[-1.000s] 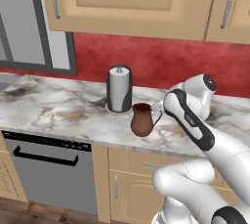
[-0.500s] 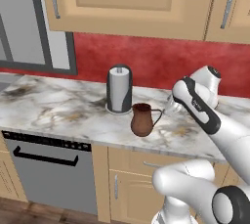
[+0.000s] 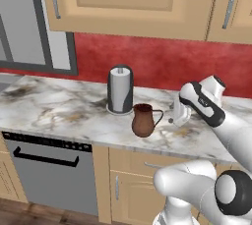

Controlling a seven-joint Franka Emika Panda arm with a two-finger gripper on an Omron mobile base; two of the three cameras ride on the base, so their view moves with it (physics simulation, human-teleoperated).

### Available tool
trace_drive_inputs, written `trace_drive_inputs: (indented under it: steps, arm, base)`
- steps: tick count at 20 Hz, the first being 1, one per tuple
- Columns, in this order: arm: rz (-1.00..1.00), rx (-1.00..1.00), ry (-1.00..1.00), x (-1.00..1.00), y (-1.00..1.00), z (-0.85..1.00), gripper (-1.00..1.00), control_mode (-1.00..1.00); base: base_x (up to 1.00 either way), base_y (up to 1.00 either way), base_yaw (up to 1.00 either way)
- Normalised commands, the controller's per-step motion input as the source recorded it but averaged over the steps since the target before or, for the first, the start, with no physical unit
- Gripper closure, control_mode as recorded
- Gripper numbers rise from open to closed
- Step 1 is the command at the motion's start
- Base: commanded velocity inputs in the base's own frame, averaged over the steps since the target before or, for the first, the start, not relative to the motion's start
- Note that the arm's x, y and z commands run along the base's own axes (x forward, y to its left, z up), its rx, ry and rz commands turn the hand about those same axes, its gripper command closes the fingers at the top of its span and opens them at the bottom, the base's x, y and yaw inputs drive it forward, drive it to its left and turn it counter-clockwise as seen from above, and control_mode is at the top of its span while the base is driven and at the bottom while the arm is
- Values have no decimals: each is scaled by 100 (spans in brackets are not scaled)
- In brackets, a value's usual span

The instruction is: Move the boxed food and garlic from the top shelf to the second highest shelf to make space. Then, place the pitcher from the counter on the cleared top shelf.

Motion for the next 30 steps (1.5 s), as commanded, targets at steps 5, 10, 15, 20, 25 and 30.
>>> trace_drive_inputs:
  steps: [5, 10, 15, 20, 25, 30]
  arm:
    - [4, 0, 0, 17, -13, -19, -100, -100]
    - [6, 9, 0, 13, -28, 0, -100, -100]
    - [3, 14, 0, 12, -12, 0, -100, -100]
    - [0, 18, 0, 20, 0, 0, -100, -100]
    - [0, 17, 0, 16, 5, -5, -100, -100]
    - [0, 11, 0, 14, 20, -12, -100, -100]
  base:
    - [0, 0, 0]
    - [0, 0, 0]
    - [0, 0, 0]
    - [0, 0, 0]
    - [0, 0, 0]
    - [0, 0, 0]
